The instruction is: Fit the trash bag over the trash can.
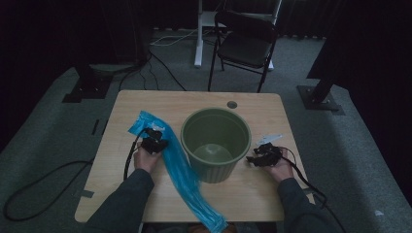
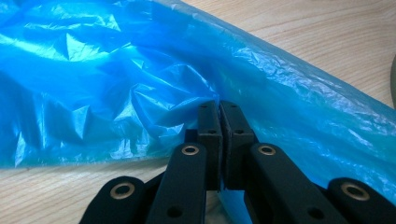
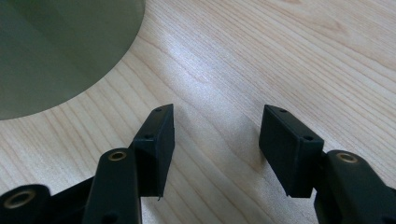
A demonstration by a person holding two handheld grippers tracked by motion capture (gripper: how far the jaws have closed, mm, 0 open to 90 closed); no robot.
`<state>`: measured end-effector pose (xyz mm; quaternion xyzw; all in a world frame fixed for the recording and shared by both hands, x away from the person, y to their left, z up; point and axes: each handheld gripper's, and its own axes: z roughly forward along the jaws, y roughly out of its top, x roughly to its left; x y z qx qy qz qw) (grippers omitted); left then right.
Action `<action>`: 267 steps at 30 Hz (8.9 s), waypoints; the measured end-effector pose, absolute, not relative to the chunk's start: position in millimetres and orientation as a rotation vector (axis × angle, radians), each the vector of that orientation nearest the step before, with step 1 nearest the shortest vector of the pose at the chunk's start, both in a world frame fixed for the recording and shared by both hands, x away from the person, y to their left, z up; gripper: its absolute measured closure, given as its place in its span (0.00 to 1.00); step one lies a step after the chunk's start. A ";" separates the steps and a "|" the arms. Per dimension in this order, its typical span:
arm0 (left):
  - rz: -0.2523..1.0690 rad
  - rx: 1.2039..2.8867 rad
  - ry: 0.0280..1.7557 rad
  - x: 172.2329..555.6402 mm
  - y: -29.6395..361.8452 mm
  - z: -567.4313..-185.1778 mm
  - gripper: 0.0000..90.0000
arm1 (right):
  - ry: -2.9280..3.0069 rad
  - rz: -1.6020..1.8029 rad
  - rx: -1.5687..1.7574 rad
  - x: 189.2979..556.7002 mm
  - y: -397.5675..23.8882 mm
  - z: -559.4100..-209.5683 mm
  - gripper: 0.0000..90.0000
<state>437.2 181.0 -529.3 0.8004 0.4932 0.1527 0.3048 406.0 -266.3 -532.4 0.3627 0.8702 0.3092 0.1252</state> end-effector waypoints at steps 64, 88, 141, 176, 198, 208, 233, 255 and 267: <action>0.269 1.851 0.710 409.7 182.8 -371.8 0.98 | 2.529 0.923 1.059 405.4 -269.2 -533.1 0.53; 0.238 1.859 0.602 393.9 209.5 -352.3 0.98 | 2.528 0.928 1.061 405.4 -269.5 -533.2 0.53; -0.177 2.090 0.174 395.5 125.6 -343.6 0.97 | 2.532 0.936 1.061 406.1 -269.8 -533.1 0.54; -0.232 2.175 0.129 396.8 114.2 -349.5 0.95 | 2.529 0.938 1.057 406.2 -270.1 -533.3 0.54; -0.017 2.316 0.288 422.1 76.4 -348.7 0.83 | 2.533 0.935 1.054 406.3 -270.8 -533.1 0.54; 0.035 2.251 0.319 416.3 87.7 -339.2 0.67 | 2.532 0.935 1.053 406.3 -271.3 -533.2 0.54; 0.108 2.191 0.313 397.7 110.5 -323.1 0.63 | 2.532 0.936 1.053 406.3 -271.3 -533.3 0.54; 0.219 2.150 0.451 360.0 176.3 -337.5 0.62 | 2.526 0.960 1.048 405.7 -272.3 -528.7 0.73; 0.187 2.129 0.543 345.0 199.5 -367.1 0.60 | 2.561 0.996 1.066 407.4 -275.3 -525.0 0.76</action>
